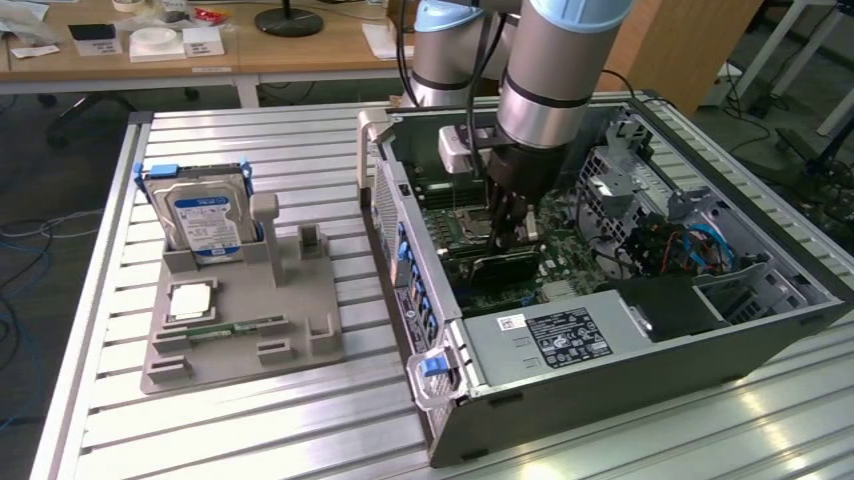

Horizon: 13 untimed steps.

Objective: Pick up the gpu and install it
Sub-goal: 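Press down on the gpu until it lock into place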

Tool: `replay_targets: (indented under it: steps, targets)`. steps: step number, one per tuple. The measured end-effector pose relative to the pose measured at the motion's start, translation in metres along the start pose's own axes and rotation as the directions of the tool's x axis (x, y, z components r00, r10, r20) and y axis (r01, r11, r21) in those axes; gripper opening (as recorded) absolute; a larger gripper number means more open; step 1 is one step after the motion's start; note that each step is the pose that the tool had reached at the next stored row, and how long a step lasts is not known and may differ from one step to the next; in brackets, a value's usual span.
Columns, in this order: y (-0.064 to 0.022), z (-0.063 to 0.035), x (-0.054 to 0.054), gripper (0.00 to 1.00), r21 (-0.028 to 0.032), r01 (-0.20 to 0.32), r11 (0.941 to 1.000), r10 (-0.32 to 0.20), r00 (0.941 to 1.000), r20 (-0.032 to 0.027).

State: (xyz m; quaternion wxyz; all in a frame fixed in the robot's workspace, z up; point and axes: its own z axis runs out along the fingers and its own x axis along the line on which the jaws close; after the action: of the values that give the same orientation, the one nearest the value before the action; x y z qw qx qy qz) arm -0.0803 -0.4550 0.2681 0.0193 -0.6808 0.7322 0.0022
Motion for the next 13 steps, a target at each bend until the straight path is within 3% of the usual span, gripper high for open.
replay_targets:
  steps: [5,13]
  targets:
    - [-0.0005,-0.0079,0.0,0.11,-0.0001,0.0,1.0,0.0,1.0,-0.0001]
    - [-0.0014,-0.0291,-0.001,0.11,-0.0001,0.0,1.0,0.0,1.0,0.0001]
